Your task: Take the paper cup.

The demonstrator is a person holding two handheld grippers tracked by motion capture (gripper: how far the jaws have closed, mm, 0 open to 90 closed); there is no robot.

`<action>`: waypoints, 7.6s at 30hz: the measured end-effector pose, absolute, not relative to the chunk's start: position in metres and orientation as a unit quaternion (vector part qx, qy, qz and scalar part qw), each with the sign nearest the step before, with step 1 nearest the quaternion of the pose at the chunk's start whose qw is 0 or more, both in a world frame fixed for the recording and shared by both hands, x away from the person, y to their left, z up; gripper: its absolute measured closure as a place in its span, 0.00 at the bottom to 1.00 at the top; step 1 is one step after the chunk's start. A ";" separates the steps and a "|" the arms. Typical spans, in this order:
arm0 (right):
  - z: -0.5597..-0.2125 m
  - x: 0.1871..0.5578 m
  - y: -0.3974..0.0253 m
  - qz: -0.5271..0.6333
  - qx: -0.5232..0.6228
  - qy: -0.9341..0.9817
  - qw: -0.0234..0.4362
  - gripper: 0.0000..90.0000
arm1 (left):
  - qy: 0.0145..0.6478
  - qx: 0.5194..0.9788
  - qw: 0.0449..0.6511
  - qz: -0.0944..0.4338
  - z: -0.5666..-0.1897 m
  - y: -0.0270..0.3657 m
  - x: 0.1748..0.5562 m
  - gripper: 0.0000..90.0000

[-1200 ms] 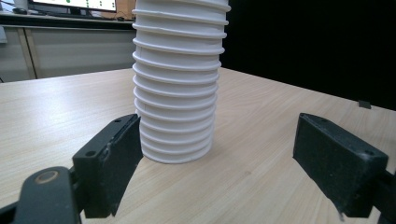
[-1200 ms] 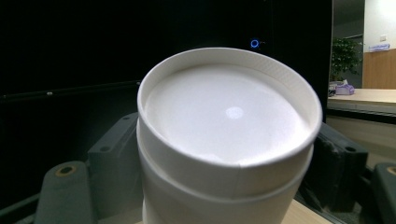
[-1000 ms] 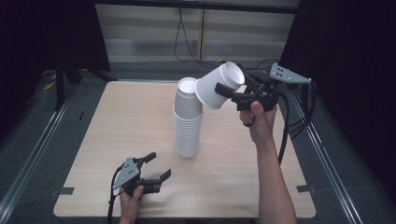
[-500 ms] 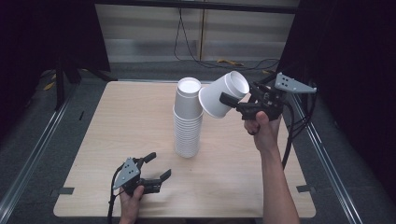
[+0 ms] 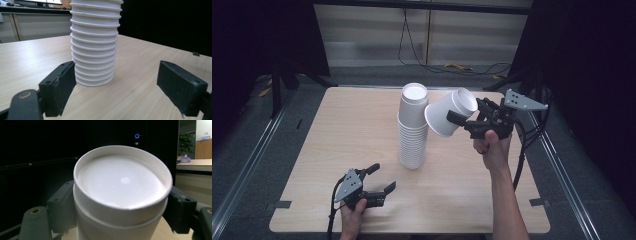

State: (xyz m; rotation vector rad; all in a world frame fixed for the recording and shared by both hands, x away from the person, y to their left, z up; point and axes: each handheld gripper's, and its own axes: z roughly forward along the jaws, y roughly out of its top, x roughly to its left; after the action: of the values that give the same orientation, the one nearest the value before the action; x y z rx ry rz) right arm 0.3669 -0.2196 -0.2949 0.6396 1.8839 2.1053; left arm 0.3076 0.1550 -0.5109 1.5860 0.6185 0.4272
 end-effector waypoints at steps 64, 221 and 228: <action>-0.396 0.348 -0.177 0.669 0.218 0.709 0.048 0.25 | 0.203 0.723 0.650 0.121 -0.470 0.133 0.310 0.17; -0.435 0.347 -0.147 0.395 0.180 0.900 0.034 0.22 | 0.066 0.920 0.375 0.089 -0.449 0.103 0.347 0.18; -0.437 0.349 -0.145 0.394 0.180 0.901 0.027 0.20 | 0.058 0.930 0.354 0.084 -0.452 0.096 0.346 0.18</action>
State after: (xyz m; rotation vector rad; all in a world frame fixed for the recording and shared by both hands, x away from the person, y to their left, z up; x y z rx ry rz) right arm 0.3486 -0.1449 -0.4369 0.5567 2.7827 1.2153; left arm 0.3455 0.0964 -0.4517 2.4035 0.1496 0.2169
